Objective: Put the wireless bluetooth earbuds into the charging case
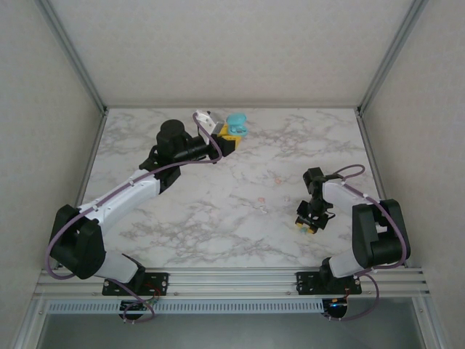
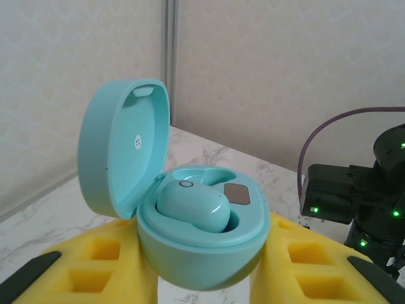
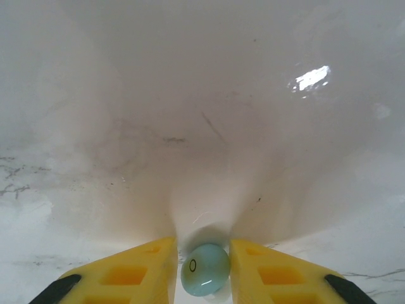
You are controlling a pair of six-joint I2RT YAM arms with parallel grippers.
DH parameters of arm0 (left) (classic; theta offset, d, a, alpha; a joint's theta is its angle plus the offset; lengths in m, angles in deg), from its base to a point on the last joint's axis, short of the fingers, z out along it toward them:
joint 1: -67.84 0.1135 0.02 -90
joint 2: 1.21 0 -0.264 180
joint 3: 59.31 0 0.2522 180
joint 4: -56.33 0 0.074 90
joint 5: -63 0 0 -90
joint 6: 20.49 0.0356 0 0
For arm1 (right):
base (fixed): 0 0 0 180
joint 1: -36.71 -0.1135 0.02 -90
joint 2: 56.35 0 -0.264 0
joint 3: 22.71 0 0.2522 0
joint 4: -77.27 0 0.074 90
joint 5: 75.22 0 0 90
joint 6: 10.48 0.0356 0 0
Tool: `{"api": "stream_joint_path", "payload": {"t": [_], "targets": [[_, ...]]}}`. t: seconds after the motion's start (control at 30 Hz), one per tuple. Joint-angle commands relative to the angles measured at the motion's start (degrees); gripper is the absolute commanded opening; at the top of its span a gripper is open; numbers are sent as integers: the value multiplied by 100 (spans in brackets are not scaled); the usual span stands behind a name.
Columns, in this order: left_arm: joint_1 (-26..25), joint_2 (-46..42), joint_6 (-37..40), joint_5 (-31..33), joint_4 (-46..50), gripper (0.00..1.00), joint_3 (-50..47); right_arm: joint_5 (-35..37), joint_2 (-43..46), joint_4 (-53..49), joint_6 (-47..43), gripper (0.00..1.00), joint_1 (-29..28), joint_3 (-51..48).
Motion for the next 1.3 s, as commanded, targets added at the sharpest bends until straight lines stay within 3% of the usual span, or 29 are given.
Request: {"api": "stream_joint_path", "payload": {"t": [0.0,0.43,0.63,0.8,1.0,1.27], "targets": [[-38,15,81,-77,-7,17,208,31,-75,-16,55,28,-59,-65],[-42,40,70,-17,-7,16,229,63,584,-115,-27,18,-65,158],[-38,47,51,5,-37,16,240,-599,1742,291,-151,18,-60,673],[-39,99,-24,-104,-83,16,275,-1533,2476,1398,93,18,-60,1340],[-64,198,-142,-415,-276,16,355,-2750,2302,2889,713,18,-101,2122],[-152,303,-116,-816,-367,16,442,-3317,1837,3817,1058,19,-461,2768]]}}
